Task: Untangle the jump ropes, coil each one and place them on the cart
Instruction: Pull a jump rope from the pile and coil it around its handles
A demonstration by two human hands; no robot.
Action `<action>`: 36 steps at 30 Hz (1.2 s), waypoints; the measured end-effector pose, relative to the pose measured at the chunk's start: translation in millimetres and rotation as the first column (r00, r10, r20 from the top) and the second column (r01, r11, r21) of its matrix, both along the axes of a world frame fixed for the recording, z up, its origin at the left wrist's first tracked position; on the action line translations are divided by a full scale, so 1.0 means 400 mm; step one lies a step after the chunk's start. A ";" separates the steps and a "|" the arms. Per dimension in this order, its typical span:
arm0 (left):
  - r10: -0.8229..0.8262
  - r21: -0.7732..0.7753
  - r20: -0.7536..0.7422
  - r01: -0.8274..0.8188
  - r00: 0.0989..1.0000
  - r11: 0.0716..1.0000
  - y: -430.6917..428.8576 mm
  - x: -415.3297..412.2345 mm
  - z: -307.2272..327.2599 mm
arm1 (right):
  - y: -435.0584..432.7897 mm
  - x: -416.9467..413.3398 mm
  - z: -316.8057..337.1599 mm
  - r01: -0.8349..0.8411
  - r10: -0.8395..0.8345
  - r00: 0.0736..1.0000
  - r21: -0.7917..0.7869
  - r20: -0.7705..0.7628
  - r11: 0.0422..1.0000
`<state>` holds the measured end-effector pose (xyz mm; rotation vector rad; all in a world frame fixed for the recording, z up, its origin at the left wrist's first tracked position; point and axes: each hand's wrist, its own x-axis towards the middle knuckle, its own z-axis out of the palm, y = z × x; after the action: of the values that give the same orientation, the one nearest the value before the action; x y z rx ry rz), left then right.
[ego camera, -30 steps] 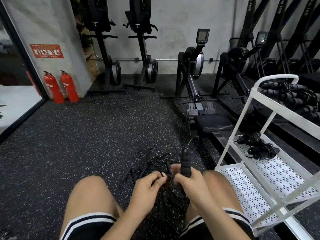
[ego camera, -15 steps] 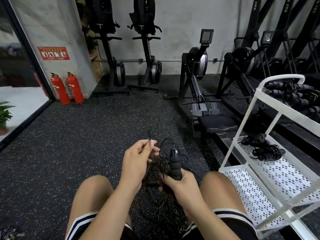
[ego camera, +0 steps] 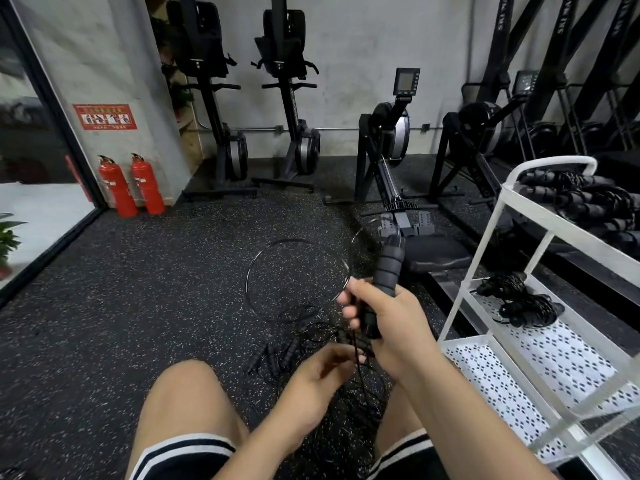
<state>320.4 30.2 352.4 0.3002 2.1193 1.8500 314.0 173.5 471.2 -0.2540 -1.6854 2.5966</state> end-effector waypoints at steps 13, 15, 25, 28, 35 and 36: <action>-0.055 -0.329 -0.182 -0.008 0.982 0.944 0.058 -0.055 -0.013 | -0.021 -0.073 0.088 0.012 -0.018 0.998 -0.108 -0.053 0.994; -0.088 -0.337 -0.179 0.023 0.980 0.941 0.056 -0.053 -0.014 | -0.013 -0.088 0.096 0.055 -0.061 0.996 -0.104 -0.061 0.993; 0.062 -0.223 -0.066 -0.075 0.996 0.972 0.031 -0.020 -0.041 | 0.074 -0.115 -0.088 -0.050 0.036 0.987 0.087 0.157 0.995; 0.116 -0.162 -0.032 -0.119 0.993 0.980 0.020 -0.018 -0.022 | 0.062 -0.053 -0.164 -0.172 0.136 0.970 0.176 0.203 0.969; 0.231 0.020 -0.081 -0.230 0.970 0.973 0.004 -0.051 0.119 | 0.035 -0.002 -0.232 0.140 -0.166 0.977 0.185 0.132 0.973; 0.249 0.060 -0.070 -0.245 0.966 0.968 0.004 -0.063 0.137 | 0.027 0.001 -0.239 0.181 -0.206 0.972 0.192 0.117 0.965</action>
<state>295.0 31.6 407.2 0.1247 2.2517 2.0636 314.6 184.4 375.6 -0.5689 -1.8211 2.3176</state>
